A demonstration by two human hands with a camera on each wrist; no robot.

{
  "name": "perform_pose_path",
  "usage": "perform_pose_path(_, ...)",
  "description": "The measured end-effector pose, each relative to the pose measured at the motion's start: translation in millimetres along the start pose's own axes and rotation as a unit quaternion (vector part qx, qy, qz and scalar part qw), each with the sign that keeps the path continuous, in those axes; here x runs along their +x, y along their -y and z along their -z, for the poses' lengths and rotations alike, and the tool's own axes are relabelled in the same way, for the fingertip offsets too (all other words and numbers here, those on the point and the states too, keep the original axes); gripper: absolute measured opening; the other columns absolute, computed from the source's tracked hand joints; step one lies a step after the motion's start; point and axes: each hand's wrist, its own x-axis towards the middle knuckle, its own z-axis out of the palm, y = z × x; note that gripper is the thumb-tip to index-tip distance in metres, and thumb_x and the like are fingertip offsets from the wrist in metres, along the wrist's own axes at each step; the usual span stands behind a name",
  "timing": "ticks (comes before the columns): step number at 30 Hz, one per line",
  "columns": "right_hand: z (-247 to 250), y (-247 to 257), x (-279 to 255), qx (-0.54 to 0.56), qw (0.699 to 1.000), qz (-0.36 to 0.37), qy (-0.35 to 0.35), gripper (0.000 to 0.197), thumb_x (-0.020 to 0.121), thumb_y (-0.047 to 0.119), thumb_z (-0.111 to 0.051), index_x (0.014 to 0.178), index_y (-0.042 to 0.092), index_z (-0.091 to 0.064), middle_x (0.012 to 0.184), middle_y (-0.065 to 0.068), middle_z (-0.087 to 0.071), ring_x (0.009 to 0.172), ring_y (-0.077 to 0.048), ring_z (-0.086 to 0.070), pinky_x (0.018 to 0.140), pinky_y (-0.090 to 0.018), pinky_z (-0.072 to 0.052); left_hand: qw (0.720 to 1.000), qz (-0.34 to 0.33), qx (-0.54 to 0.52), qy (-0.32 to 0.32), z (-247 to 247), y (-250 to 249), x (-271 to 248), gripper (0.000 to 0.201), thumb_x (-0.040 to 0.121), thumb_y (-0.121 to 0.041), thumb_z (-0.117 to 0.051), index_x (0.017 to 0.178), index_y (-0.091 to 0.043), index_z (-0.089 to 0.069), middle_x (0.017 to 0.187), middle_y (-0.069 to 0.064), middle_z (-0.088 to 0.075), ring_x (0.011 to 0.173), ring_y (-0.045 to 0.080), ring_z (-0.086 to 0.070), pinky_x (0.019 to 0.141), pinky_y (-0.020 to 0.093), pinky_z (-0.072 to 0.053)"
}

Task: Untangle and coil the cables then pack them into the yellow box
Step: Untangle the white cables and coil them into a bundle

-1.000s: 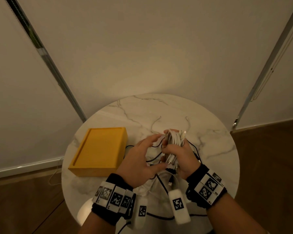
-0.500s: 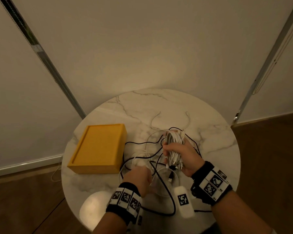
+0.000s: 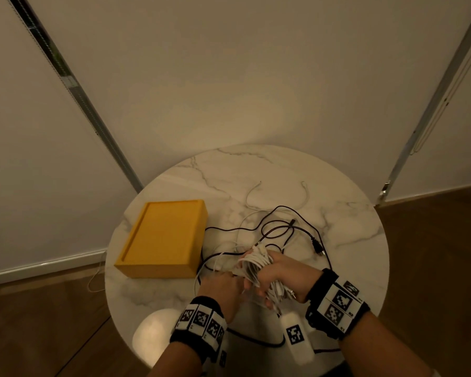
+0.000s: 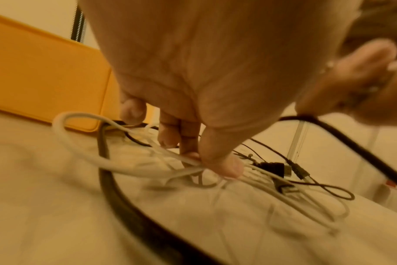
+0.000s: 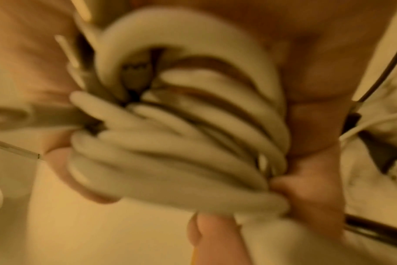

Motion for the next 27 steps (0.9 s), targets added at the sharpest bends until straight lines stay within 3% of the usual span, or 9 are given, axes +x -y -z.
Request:
perform_pose_path(4,11,-10,4,0.028,0.996,-0.025,-0.083,0.045,0.058,0.000,-0.060,0.102,-0.002,-0.059,0.081,-0.020,-0.060,0.056,-0.026,-0.056,0.051,-0.031,-0.050,0.988,-0.005,-0.148,-0.045,15,10,-3,0.009,0.101,-0.027,-0.047,0.102,-0.019,-0.050,0.109,0.007,-0.062,0.103,0.027,-0.060,0.083,0.040,-0.049)
perform_pose_path(8,11,-3,2,0.046,0.990,0.018,-0.131,0.038,0.058,0.001,-0.057,0.096,-0.002,-0.061,0.080,-0.021,-0.057,0.056,-0.027,-0.052,0.049,-0.031,-0.049,0.951,-0.026,-0.282,-0.125,48,17,-8,0.023,0.103,-0.019,-0.049,0.082,-0.022,-0.039,0.074,-0.006,-0.051,0.072,0.013,-0.052,0.061,0.026,-0.036)
perform_pose_path(11,11,2,-1,0.060,0.987,0.038,-0.144,0.033,0.058,0.000,-0.057,0.091,0.001,-0.059,0.078,-0.023,-0.051,0.056,-0.028,-0.049,0.049,-0.031,-0.048,0.910,-0.032,-0.353,-0.215,77,21,-17,0.022,0.104,-0.018,-0.048,0.082,-0.017,-0.043,0.069,-0.005,-0.050,0.060,0.001,-0.048,0.054,0.017,-0.036)
perform_pose_path(14,12,4,-2,0.053,0.984,0.059,-0.159,0.031,0.059,-0.002,-0.057,0.090,0.002,-0.058,0.077,-0.022,-0.048,0.053,-0.029,-0.048,0.049,-0.032,-0.048,0.857,-0.051,-0.419,-0.296,103,24,-28,0.016,0.101,-0.016,-0.053,0.087,-0.011,-0.050,0.075,0.010,-0.058,0.062,0.008,-0.051,0.058,0.021,-0.048)
perform_pose_path(18,13,10,-2,0.092,0.969,0.131,-0.190,0.050,0.060,-0.001,-0.058,0.110,-0.001,-0.056,0.078,-0.019,-0.057,0.056,-0.029,-0.053,0.051,-0.035,-0.048,0.822,-0.105,-0.437,-0.349,126,20,-47,0.015,0.099,-0.016,-0.058,0.084,-0.016,-0.053,0.076,0.009,-0.065,0.071,0.024,-0.058,0.062,0.031,-0.046)
perform_pose_path(22,12,23,-6,0.199,0.918,0.277,-0.205,0.057,0.063,-0.003,-0.053,0.120,0.004,-0.056,0.093,-0.018,-0.064,0.068,-0.026,-0.056,0.055,-0.036,-0.048,0.746,-0.113,-0.520,-0.400,135,18,-52,0.014,0.099,-0.017,-0.057,0.086,-0.013,-0.054,0.074,0.004,-0.064,0.076,0.019,-0.067,0.075,0.039,-0.058)
perform_pose_path(24,13,28,-9,0.264,0.889,0.317,-0.200,0.056,0.064,-0.005,-0.050,0.119,0.009,-0.058,0.099,-0.018,-0.064,0.069,-0.026,-0.057,0.055,-0.036,-0.049,0.705,-0.113,-0.566,-0.413,137,19,-51,0.015,0.099,-0.019,-0.056,0.088,-0.010,-0.054,0.076,0.002,-0.063,0.076,0.016,-0.066,0.082,0.041,-0.059)
perform_pose_path(27,14,35,-16,0.249,0.891,0.330,-0.187,0.056,0.063,-0.005,-0.048,0.117,0.007,-0.057,0.108,-0.020,-0.064,0.071,-0.027,-0.055,0.054,-0.036,-0.049,0.629,-0.117,-0.650,-0.410,147,18,-56,0.021,0.094,-0.027,-0.055,0.088,-0.007,-0.055,0.077,0.001,-0.061,0.077,0.018,-0.064,0.082,0.033,-0.058)
